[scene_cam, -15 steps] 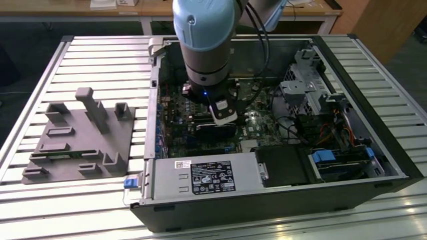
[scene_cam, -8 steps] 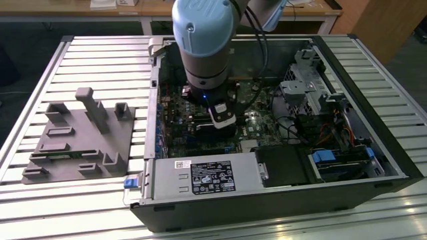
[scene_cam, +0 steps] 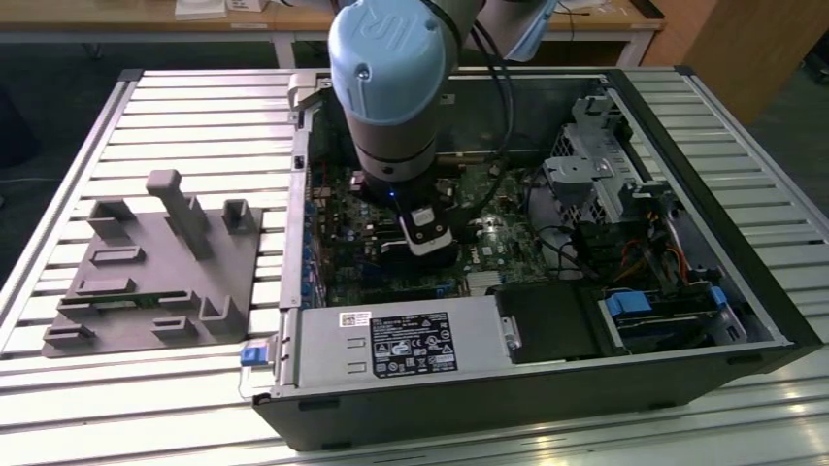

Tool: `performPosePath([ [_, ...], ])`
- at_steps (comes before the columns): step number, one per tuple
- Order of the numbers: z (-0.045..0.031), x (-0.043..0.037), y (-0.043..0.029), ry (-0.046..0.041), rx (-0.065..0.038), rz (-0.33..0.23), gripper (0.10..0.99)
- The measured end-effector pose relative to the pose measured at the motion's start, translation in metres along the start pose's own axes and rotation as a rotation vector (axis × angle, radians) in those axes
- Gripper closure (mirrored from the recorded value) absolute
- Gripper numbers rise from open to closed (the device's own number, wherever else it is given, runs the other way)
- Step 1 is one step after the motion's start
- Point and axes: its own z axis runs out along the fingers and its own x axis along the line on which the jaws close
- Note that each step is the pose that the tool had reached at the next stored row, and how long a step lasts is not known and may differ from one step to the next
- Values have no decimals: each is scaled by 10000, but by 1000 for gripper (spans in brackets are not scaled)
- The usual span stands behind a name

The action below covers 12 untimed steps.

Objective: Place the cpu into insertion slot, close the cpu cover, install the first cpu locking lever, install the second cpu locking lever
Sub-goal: 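Install the second cpu locking lever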

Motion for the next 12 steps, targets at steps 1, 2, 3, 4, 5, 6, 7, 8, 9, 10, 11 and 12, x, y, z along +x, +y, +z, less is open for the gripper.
performPosePath([
  [1, 9, 6, -5, 6, -24, 3, 980],
  [2, 19, 12, -10, 12, -52, 5, 980],
  [3, 27, 18, -15, 18, -79, 8, 980],
  [4, 36, 25, -20, 25, -104, 12, 980],
  [5, 44, 28, -24, 32, -135, 13, 980],
  [6, 53, 29, -27, 38, -160, 15, 980],
  [7, 60, 29, -30, 40, -174, 18, 980],
  [8, 65, 30, -32, 43, -182, 19, 980],
  [9, 69, 30, -33, 45, -189, 20, 980],
  [10, 74, 30, -32, 47, -196, 21, 980],
  [11, 79, 31, -30, 49, -202, 21, 980],
  [12, 87, 33, -26, 51, -215, 23, 980],
])
